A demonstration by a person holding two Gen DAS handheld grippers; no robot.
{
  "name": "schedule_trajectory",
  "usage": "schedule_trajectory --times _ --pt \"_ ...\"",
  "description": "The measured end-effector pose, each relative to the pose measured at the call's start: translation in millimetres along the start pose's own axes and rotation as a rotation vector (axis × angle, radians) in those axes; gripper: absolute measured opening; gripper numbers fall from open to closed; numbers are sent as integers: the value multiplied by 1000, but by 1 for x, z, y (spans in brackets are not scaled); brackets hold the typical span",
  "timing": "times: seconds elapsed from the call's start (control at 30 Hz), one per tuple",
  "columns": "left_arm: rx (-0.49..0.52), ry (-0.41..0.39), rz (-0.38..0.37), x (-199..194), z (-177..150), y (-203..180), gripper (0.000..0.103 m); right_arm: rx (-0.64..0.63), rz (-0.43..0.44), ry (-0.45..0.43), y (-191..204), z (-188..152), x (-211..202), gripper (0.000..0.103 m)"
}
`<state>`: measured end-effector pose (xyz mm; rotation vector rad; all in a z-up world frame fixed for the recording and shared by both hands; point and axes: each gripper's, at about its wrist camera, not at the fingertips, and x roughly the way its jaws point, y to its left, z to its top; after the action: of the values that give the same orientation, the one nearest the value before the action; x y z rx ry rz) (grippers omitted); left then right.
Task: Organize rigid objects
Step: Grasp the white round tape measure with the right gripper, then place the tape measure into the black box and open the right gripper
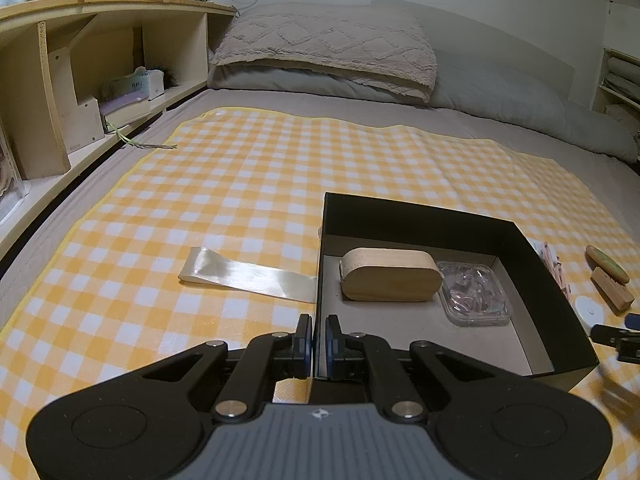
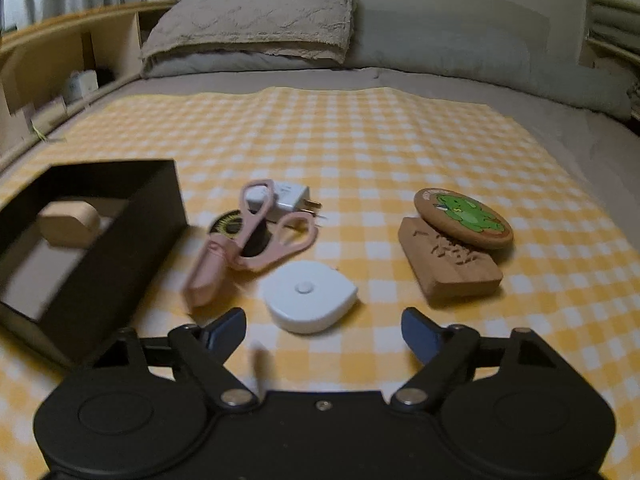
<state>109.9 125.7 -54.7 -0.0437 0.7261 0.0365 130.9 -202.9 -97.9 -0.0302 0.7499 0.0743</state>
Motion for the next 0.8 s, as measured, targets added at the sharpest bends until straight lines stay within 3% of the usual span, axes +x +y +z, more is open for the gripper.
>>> schedule_trajectory --times 0.27,0.63,0.8 --pt "-3 1 -4 0 0 0 7 -8 22 -10 -7 1 25 81" --pt "-4 0 -4 0 0 -1 7 -22 44 -15 2 9 33 61" --pt "-4 0 -4 0 0 -1 7 -34 42 -5 3 7 29 61"
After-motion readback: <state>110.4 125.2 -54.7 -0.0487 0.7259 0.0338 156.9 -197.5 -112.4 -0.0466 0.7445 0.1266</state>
